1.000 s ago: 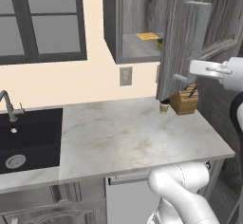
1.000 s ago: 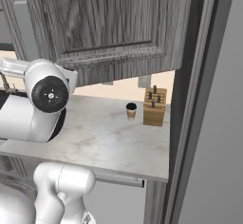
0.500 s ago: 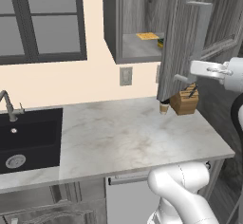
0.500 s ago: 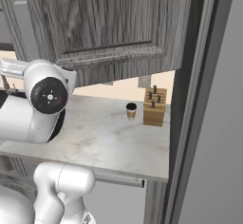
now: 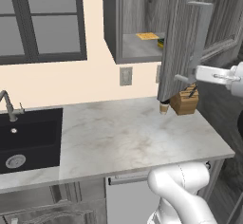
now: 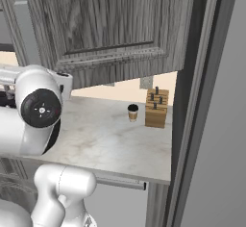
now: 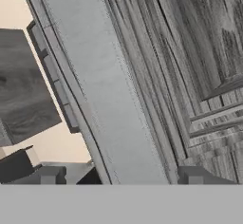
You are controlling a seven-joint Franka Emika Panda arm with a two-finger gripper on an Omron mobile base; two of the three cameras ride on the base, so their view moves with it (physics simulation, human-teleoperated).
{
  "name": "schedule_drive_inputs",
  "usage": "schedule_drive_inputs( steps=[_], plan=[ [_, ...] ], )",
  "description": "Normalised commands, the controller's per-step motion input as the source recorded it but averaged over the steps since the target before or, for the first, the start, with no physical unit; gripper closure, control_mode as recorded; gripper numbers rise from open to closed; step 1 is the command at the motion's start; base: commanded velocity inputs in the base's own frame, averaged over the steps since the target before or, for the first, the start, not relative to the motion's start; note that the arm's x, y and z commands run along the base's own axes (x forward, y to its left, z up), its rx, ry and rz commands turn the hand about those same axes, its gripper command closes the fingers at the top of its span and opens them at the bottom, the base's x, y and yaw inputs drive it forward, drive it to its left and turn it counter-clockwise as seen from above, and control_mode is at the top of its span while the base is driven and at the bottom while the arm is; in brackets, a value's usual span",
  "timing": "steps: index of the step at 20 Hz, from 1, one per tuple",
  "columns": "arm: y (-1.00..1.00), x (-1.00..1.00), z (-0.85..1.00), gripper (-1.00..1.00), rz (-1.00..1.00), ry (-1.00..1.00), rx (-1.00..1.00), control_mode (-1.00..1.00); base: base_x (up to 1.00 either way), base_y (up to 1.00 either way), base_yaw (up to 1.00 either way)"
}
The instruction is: Pick the sponge and spray from the cabinet and place them on the counter.
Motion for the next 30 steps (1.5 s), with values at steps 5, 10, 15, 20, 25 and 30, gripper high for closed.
schedule_drive_inputs(
  steps=[5, 10, 15, 20, 25, 30],
  plan=[
    [0.01, -0.47, 0.05, -1.00, -0.01, -0.12, -0.01, -1.00, 0.00, 0.00, 0.00],
    [0.31, -0.13, 0.16, -1.00, -0.01, -0.01, -0.14, -1.00, 0.00, 0.00, 0.00],
    [0.27, -0.03, 0.17, -1.00, -0.01, -0.07, -0.22, -1.00, 0.00, 0.00, 0.00],
    [0.19, -0.18, 0.14, -1.00, -0.01, -0.10, -0.20, -1.00, 0.00, 0.00, 0.00],
    [0.37, -0.01, 0.00, -1.00, 0.00, -0.01, -0.18, -1.00, 0.00, 0.00, 0.00],
    [0.41, 0.03, 0.00, -1.00, -0.03, 0.05, -0.10, -1.00, 0.00, 0.00, 0.00]
  ],
)
